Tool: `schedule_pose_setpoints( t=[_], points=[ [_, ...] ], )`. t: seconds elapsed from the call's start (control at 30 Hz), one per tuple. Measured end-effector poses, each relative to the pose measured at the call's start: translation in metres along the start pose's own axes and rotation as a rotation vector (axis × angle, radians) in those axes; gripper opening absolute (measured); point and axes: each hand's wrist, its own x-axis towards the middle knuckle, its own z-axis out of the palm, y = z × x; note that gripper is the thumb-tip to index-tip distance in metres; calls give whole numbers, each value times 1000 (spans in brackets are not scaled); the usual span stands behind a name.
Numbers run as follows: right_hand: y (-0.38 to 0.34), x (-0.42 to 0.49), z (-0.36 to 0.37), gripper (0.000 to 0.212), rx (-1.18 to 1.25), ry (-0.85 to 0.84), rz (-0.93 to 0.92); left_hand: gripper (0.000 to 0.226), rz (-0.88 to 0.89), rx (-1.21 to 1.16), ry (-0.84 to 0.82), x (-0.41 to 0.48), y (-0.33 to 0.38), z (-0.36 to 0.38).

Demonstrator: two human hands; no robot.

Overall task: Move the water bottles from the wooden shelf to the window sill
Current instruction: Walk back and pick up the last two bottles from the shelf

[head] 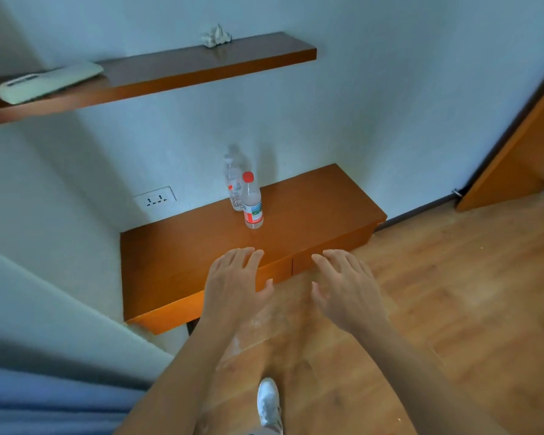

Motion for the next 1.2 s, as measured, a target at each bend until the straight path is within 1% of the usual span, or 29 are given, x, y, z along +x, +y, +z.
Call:
schedule_pose_setpoints(
  t=[0.17, 0.37, 0.47, 0.67, 0.83, 0.97, 1.07, 1.2],
  points=[
    [12, 62, 27, 52, 9, -29, -31, 59, -50, -18, 12, 53, -13, 25],
    [29, 152, 56, 53, 27, -61, -43, 55, -134, -57, 6, 124, -45, 62],
    [41, 196, 73, 53, 14, -80, -53, 56, -200, -108, -18, 152, -63, 78],
    [46, 273, 115, 55, 43, -160, -103, 58, -328, -119, -41, 194, -99, 106],
    [51, 319, 140, 56, 69, -216, -170, 66, -419, -169, -76, 222, -100, 123],
    [50, 363, 160, 55, 96, -273, -203, 77, -500, -249, -164, 246, -97, 134],
    [46, 400, 176, 56, 172, -372, -253, 86, -553, -321, -174, 262, -97, 144],
    [26, 443, 195, 62, 349, -496, -320, 94, -646, -466, -125, 274, -89, 158]
  ],
)
